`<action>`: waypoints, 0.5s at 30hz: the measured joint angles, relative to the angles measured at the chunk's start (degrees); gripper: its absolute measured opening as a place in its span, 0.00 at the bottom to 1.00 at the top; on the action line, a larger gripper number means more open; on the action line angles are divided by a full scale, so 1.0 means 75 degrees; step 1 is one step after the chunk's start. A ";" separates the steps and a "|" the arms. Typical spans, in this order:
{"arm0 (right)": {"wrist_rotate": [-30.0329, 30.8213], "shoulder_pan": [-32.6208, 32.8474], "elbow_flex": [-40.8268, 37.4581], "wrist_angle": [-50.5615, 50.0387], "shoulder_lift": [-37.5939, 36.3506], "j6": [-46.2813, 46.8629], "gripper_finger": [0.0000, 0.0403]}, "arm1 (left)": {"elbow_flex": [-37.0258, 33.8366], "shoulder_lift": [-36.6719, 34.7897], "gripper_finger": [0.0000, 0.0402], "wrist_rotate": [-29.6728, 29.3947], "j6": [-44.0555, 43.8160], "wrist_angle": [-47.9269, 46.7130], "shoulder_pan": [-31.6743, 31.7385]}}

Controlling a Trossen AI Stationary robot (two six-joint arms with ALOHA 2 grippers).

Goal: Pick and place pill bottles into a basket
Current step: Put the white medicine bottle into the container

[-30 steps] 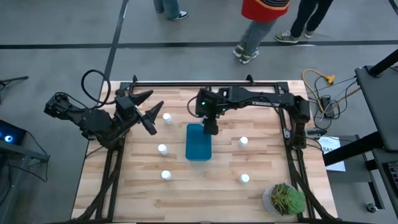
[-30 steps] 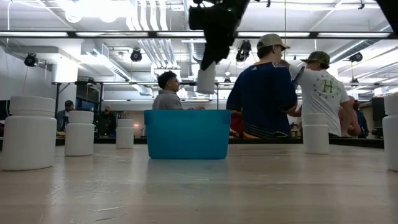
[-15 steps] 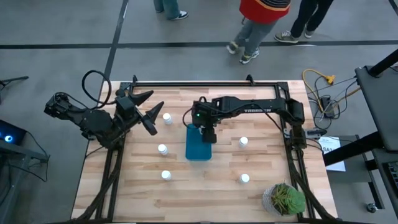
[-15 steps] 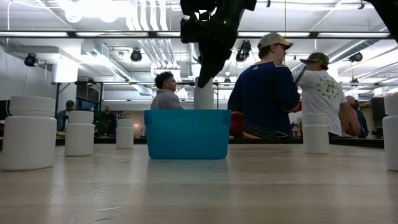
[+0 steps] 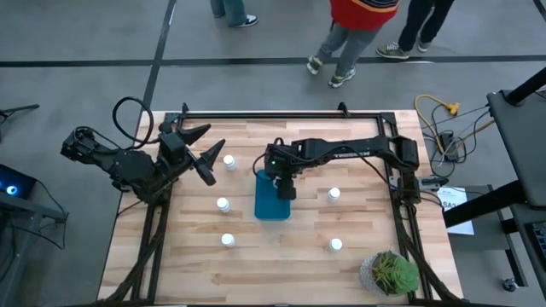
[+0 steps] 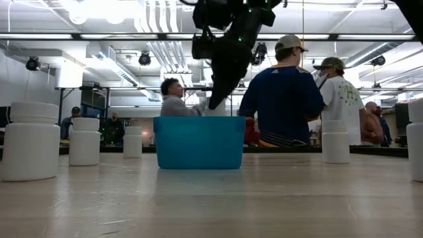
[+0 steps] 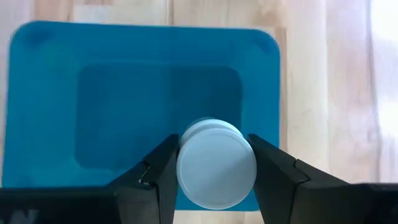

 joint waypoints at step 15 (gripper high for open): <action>0.0077 -0.0166 -0.0611 0.0429 0.0017 0.0064 0.37 | -0.0003 0.0000 0.64 0.0000 -0.0003 -0.0003 0.0001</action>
